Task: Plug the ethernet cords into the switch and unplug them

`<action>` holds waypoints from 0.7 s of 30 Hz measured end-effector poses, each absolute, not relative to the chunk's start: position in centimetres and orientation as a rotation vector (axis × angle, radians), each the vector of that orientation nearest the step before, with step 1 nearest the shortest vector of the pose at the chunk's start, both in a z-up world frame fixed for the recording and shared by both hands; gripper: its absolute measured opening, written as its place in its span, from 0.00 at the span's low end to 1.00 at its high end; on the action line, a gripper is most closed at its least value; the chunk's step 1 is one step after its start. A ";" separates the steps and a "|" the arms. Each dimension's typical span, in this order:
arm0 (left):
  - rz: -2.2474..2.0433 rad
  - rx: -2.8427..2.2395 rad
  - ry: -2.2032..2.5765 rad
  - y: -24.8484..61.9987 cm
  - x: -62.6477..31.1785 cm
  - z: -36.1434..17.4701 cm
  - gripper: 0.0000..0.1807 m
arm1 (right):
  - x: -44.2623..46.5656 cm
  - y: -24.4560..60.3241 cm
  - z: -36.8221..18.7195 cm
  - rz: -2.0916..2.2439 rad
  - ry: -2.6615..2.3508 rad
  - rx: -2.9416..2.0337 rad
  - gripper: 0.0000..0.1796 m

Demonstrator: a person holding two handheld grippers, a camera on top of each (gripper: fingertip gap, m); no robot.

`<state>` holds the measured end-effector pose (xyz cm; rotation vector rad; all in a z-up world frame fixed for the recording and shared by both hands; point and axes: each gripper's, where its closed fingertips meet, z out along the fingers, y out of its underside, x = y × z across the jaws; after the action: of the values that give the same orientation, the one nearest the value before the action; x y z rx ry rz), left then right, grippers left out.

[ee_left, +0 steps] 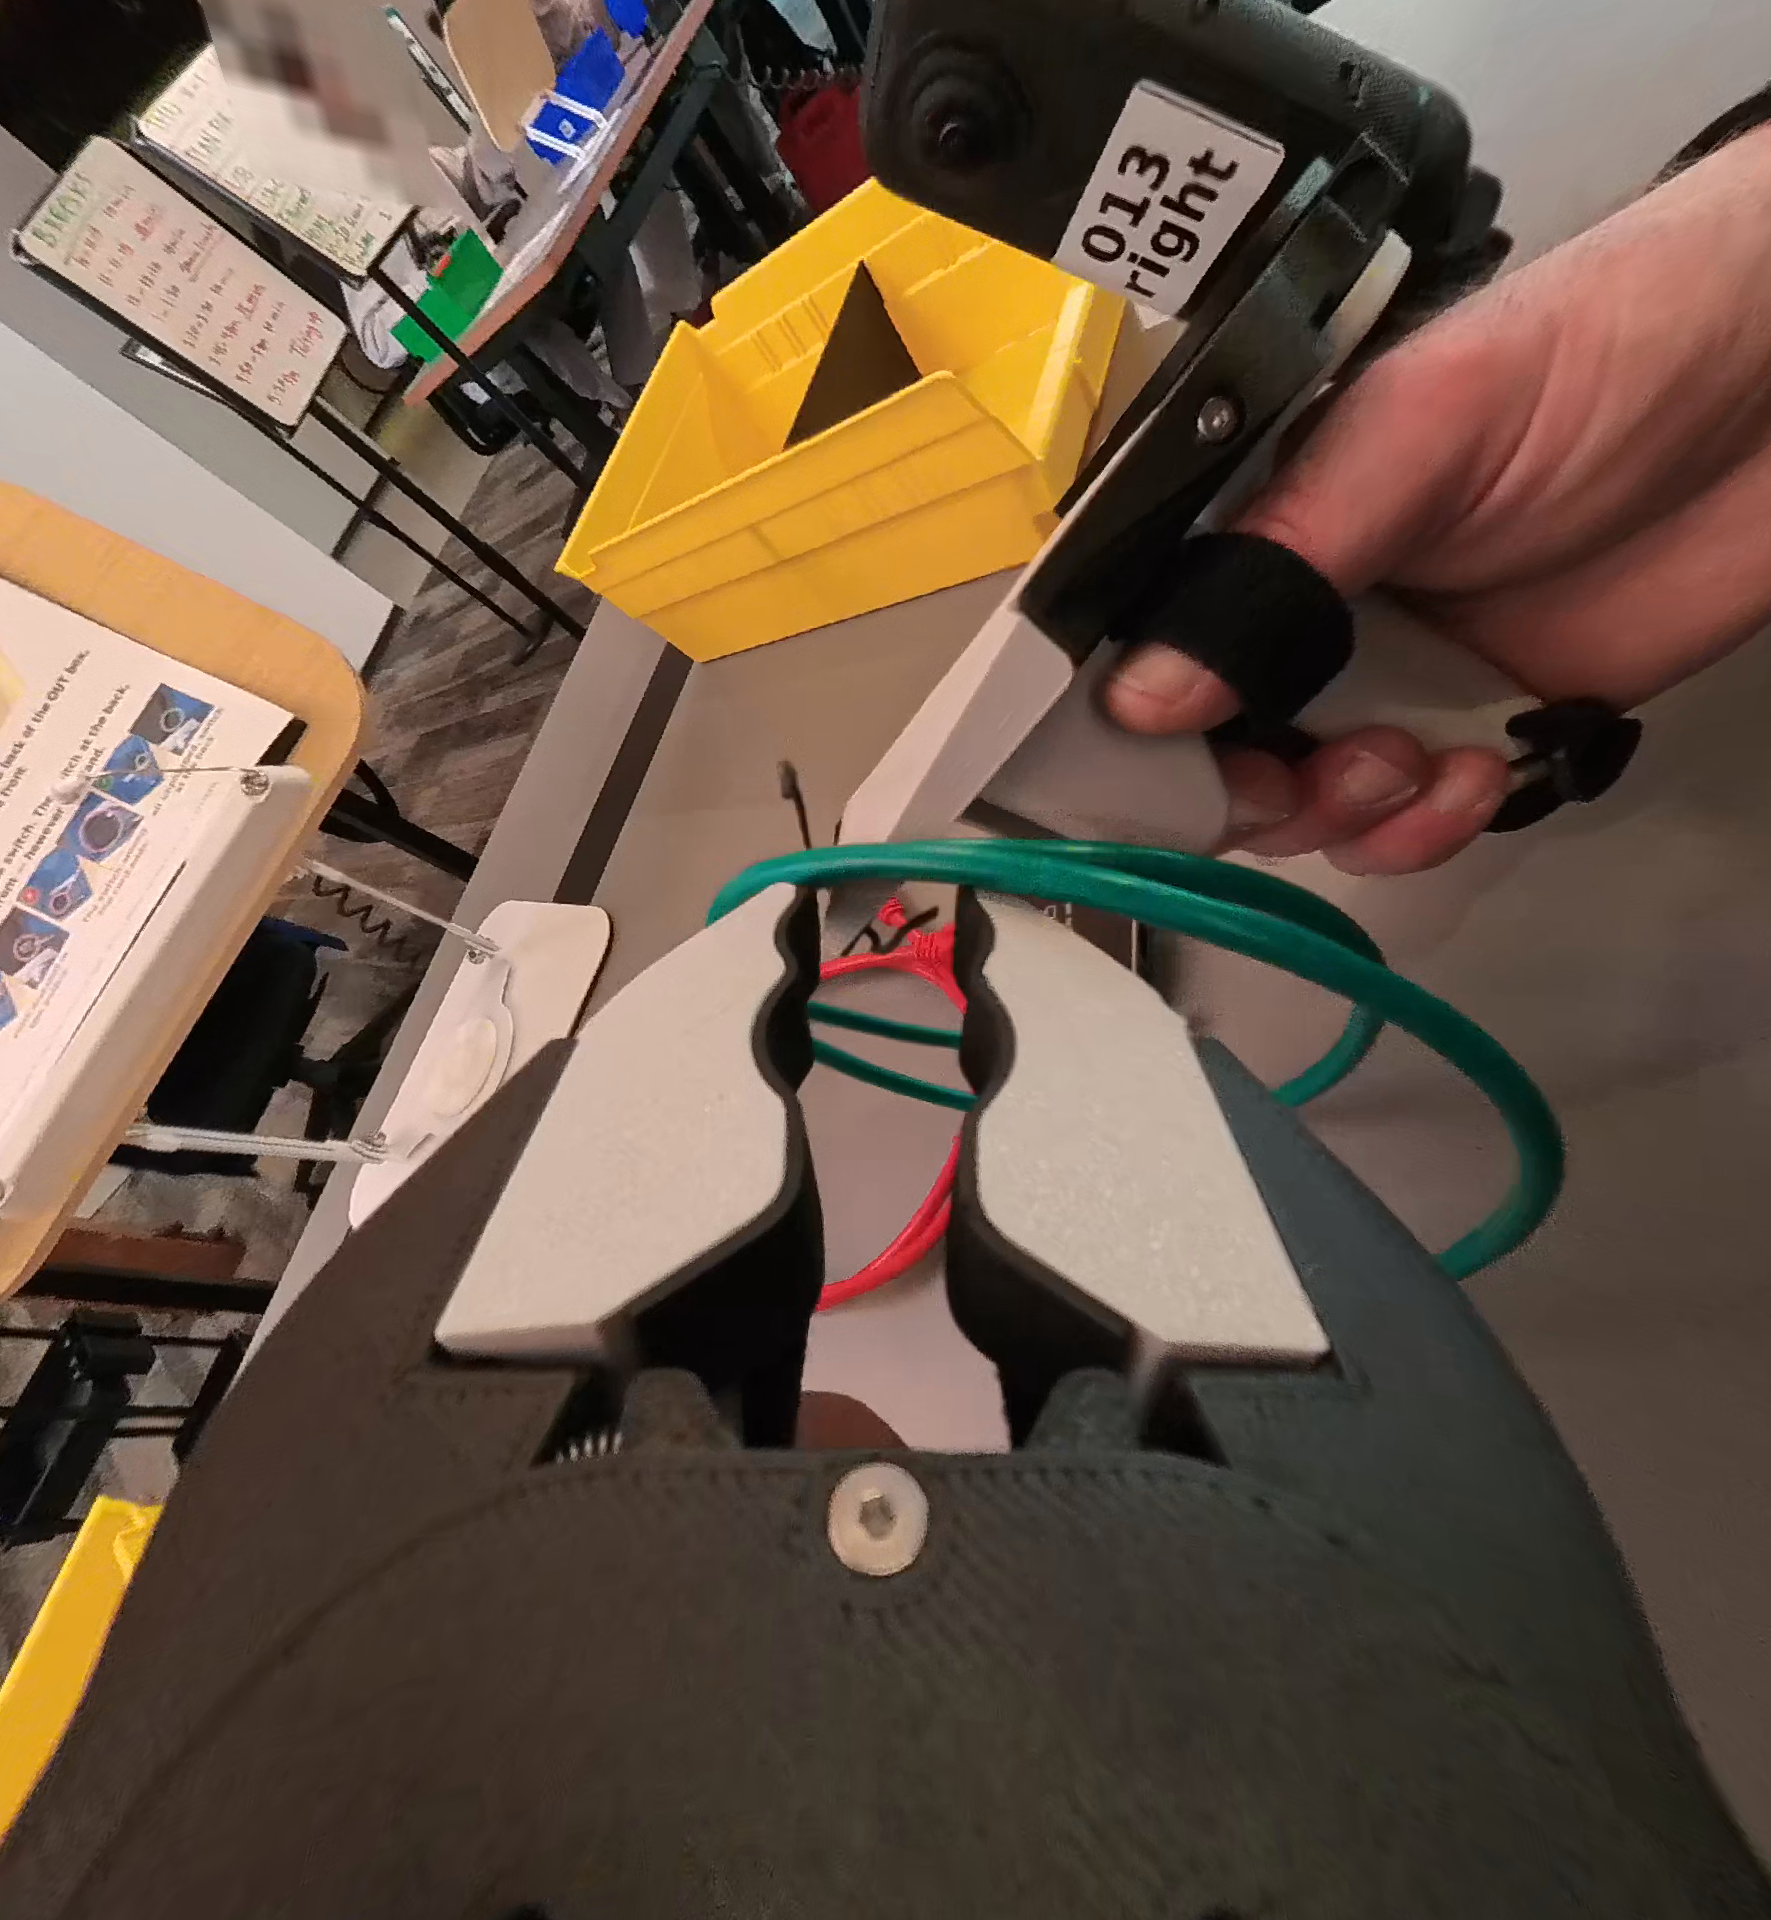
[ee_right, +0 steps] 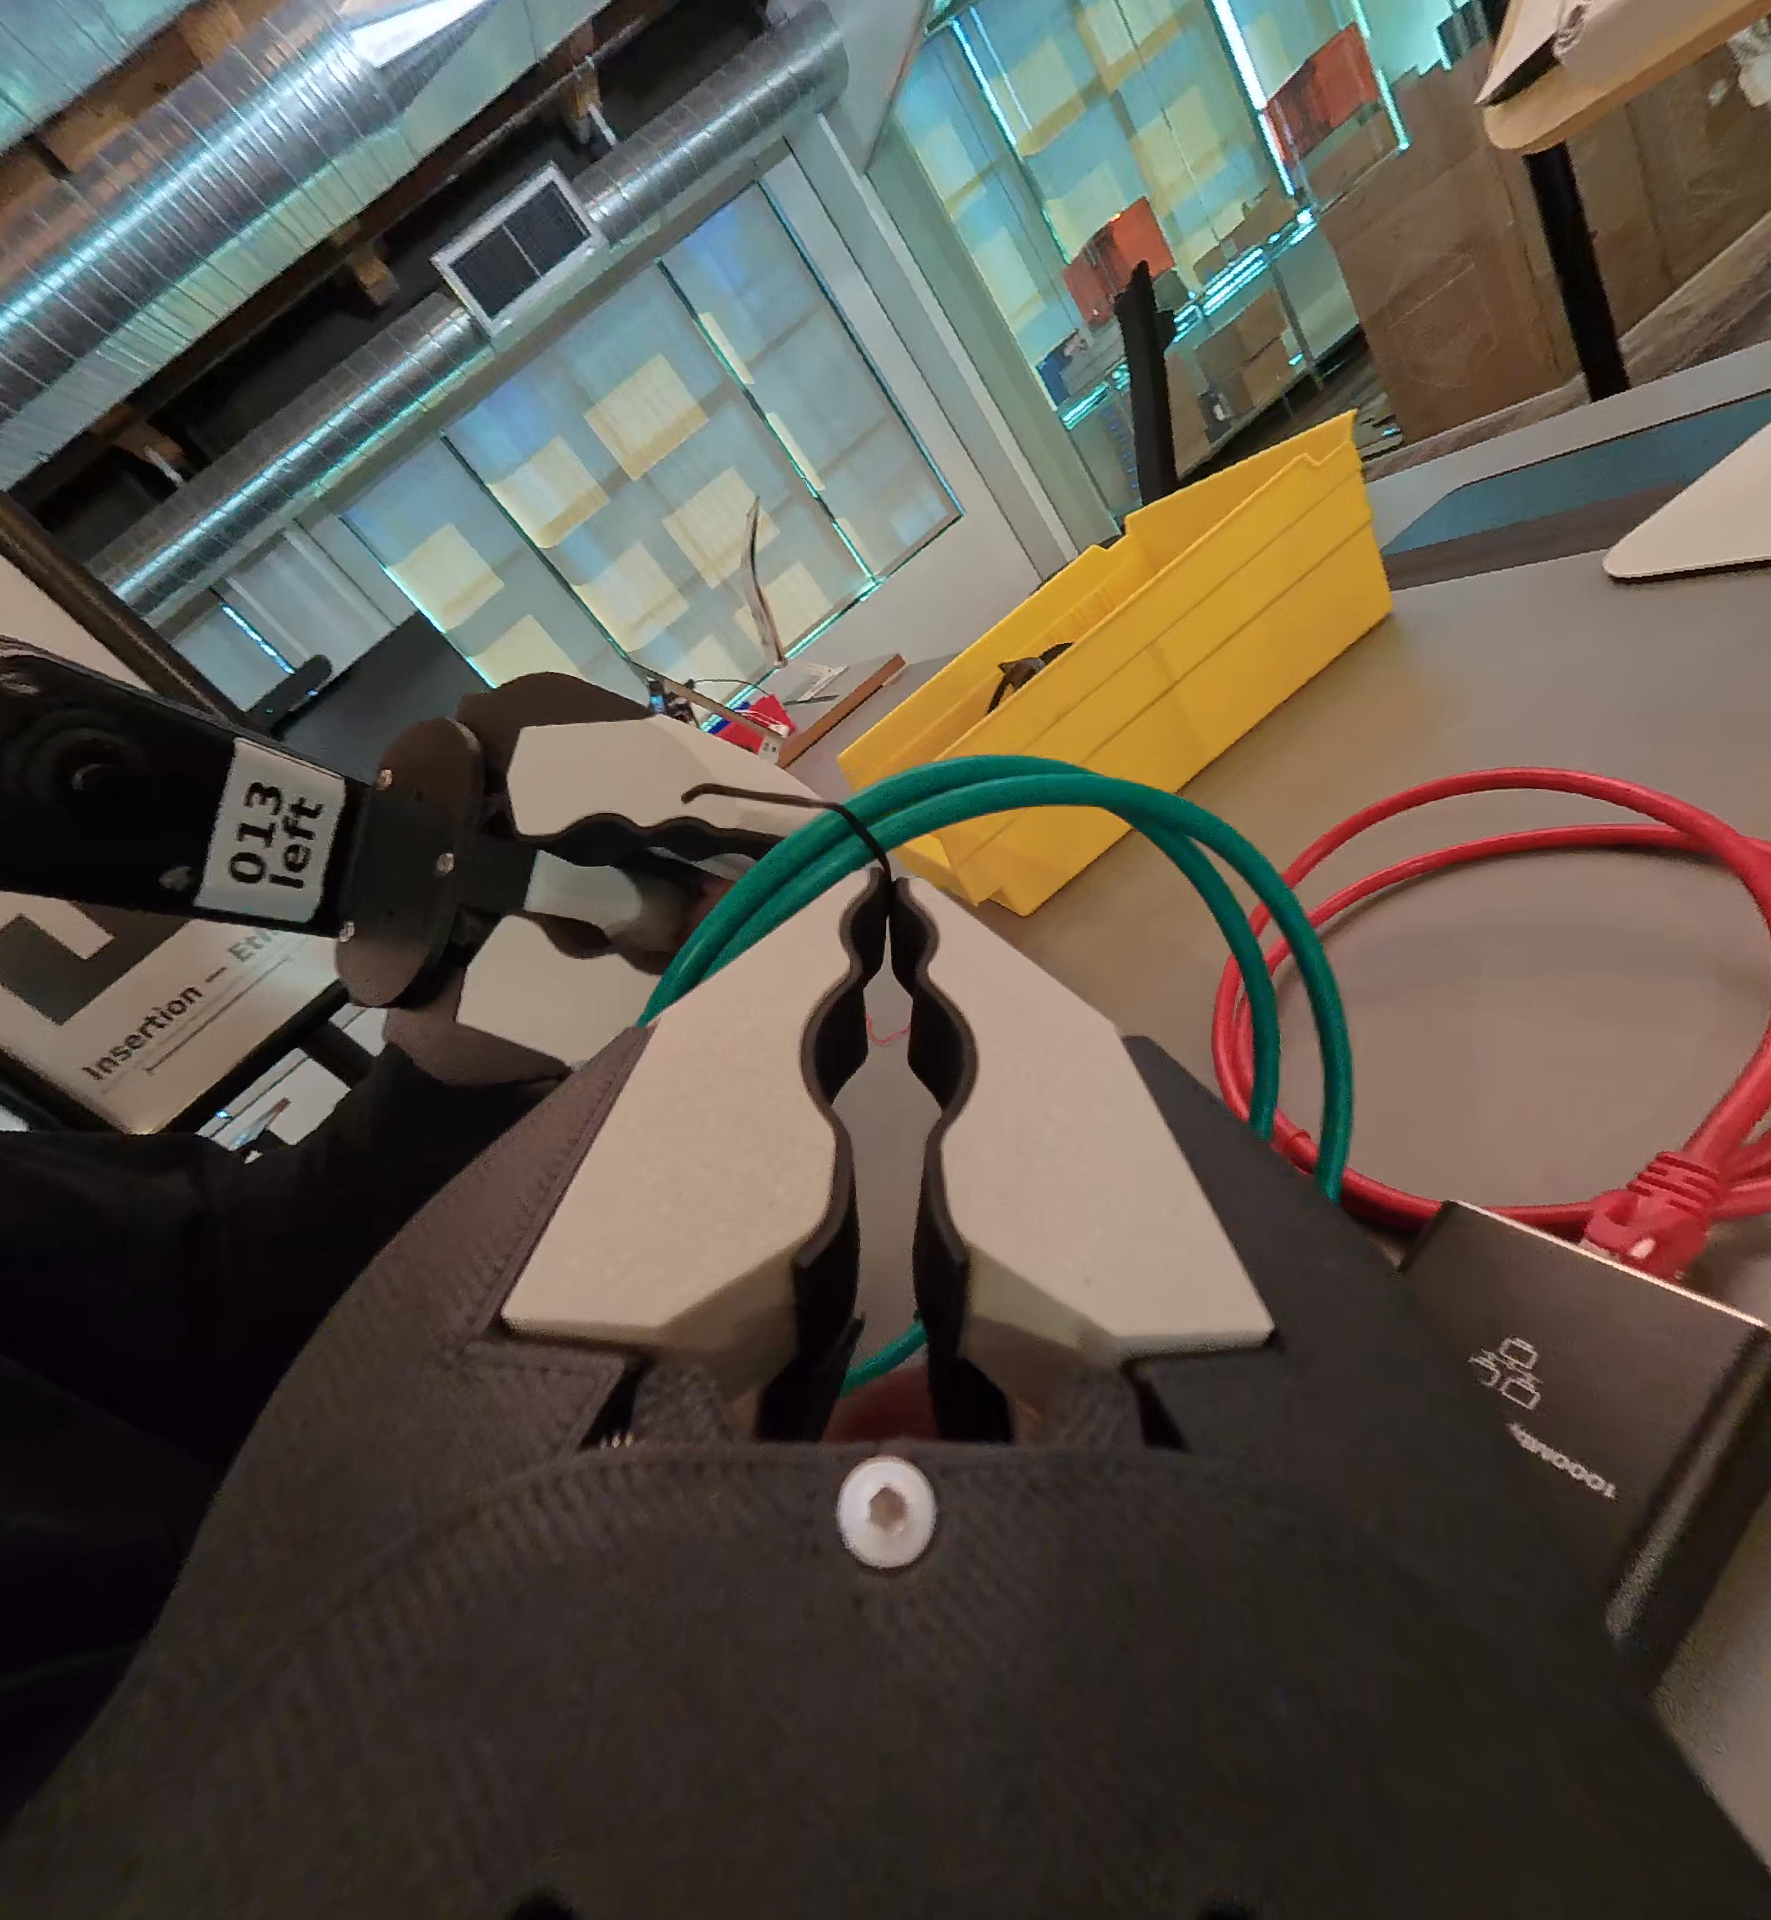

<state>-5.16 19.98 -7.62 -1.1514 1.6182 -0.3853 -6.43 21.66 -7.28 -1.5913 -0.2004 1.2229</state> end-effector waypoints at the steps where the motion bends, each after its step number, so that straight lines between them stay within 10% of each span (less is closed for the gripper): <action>1: -0.374 -1.154 1.615 20.0 -5.1 -7.7 0.14 | -6.4 21.7 -7.4 1.207 -0.196 -1.600 0.00; 21: -0.302 -1.109 1.599 20.3 -5.0 -7.4 0.05 | -6.3 21.7 -7.4 1.258 -0.173 -1.600 0.00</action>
<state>-5.05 20.27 -7.39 -1.1087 1.5989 -0.3016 -6.26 21.72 -7.40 -1.6001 -0.1727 1.2579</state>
